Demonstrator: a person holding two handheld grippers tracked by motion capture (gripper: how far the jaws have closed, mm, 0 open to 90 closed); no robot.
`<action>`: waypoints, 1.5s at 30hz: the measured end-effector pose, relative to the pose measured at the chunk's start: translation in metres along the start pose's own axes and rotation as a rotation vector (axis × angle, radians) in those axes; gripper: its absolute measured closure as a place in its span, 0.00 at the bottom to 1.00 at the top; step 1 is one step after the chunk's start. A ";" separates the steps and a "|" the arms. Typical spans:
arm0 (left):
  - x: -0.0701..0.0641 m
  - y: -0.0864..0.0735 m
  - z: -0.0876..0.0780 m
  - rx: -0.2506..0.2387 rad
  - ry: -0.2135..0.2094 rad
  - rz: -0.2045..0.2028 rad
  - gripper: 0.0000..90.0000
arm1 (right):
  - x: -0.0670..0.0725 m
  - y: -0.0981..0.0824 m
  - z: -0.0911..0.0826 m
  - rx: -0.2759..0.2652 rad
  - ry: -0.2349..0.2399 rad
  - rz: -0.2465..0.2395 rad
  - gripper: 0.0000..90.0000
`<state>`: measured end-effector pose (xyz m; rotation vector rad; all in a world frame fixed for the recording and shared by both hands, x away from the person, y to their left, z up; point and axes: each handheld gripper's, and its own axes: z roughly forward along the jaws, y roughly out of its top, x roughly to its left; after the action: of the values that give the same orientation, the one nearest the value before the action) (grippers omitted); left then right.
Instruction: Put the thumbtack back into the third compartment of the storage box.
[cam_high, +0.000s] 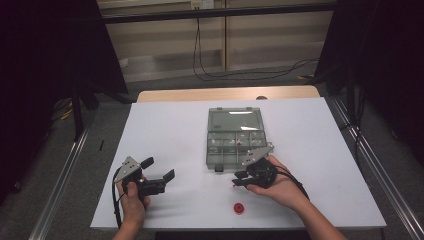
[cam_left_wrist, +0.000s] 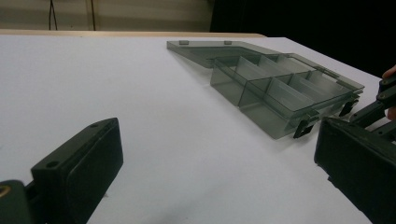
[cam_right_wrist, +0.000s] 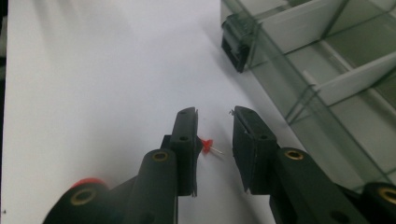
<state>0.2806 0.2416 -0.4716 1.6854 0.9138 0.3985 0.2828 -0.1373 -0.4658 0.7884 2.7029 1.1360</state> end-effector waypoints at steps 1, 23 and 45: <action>0.000 0.000 0.000 0.001 0.003 0.003 0.01 | 0.001 0.000 0.001 0.012 -0.004 -0.009 0.78; 0.000 0.000 0.000 -0.002 0.005 -0.002 0.01 | 0.009 -0.001 0.010 0.065 0.008 -0.047 0.93; 0.000 0.000 0.000 -0.008 0.005 -0.002 0.01 | 0.003 0.009 -0.004 0.004 0.002 0.008 0.94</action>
<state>0.2804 0.2420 -0.4715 1.6767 0.9157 0.4049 0.2827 -0.1334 -0.4562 0.7998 2.7069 1.1331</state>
